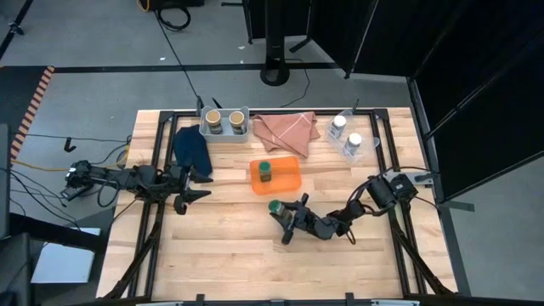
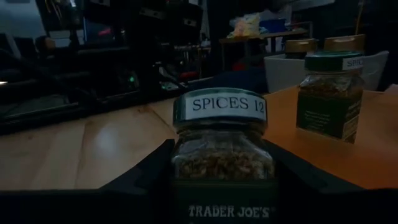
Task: Sort spices by type
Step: Put the green seasoning bottle into the orange bin
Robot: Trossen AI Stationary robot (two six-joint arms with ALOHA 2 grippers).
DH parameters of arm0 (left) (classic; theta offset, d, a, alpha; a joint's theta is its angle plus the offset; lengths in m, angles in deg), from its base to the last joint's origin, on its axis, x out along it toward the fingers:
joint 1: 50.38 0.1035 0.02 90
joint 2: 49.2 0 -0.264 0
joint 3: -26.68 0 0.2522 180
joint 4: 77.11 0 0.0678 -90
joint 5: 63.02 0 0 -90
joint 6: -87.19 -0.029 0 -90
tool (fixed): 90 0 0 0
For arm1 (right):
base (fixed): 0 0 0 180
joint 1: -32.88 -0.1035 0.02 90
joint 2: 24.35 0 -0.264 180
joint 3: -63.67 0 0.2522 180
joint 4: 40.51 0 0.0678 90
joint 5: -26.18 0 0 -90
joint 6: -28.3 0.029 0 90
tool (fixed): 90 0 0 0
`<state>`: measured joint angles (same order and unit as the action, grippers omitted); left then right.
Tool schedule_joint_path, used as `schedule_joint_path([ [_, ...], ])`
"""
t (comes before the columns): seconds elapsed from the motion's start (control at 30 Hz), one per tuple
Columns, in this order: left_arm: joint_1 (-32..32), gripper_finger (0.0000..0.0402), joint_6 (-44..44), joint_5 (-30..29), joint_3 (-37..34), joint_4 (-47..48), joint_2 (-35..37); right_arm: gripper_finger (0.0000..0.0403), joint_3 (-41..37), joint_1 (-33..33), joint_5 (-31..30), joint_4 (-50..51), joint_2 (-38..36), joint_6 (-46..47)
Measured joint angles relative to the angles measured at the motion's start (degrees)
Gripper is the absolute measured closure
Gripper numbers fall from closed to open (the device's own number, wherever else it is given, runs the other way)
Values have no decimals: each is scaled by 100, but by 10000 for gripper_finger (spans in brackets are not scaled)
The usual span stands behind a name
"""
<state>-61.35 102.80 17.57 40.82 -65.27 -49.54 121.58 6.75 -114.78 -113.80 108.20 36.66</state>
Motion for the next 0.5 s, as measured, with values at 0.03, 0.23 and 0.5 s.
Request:
schedule_joint_path([
  [0.03,-1,178,-3,0,0,0,-1,202,12,-28,-29,-60,25,-46],
  [0.23,-1,178,-4,-2,0,4,0,188,22,-65,-171,-63,33,-73],
  [0.5,0,178,-23,-2,-1,7,2,114,4,-90,-188,71,60,-87],
])
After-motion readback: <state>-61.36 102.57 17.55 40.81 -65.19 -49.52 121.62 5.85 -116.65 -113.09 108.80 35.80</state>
